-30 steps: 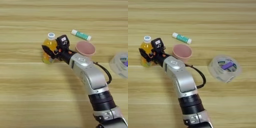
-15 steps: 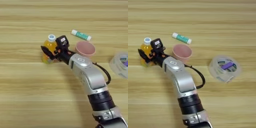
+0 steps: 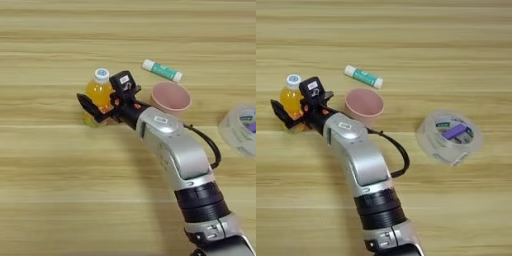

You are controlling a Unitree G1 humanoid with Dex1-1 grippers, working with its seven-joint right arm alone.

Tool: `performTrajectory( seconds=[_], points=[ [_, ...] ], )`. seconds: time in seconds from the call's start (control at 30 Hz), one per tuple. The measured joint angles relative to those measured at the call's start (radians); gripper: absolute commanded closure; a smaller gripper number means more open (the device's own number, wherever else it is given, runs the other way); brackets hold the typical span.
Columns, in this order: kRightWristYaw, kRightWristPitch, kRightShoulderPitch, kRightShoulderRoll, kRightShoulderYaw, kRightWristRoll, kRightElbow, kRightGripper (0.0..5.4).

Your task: Move the objects on the table

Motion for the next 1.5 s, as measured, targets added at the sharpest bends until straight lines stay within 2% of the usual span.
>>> performTrajectory(
  seconds=[0.6,0.9,1.07,1.3,1.5],
  points=[
    [-0.023,-0.004,0.071,-0.02,-0.014,-0.02,-0.136,0.05],
    [-0.023,-0.001,0.182,-0.041,-0.017,-0.017,-0.257,0.05],
    [-0.023,-0.004,0.278,-0.061,-0.031,-0.012,-0.314,0.05],
    [-0.021,-0.004,0.377,-0.089,-0.043,-0.011,-0.378,0.05],
    [-0.021,-0.004,0.414,-0.095,-0.042,-0.011,-0.38,0.05]
  ],
)
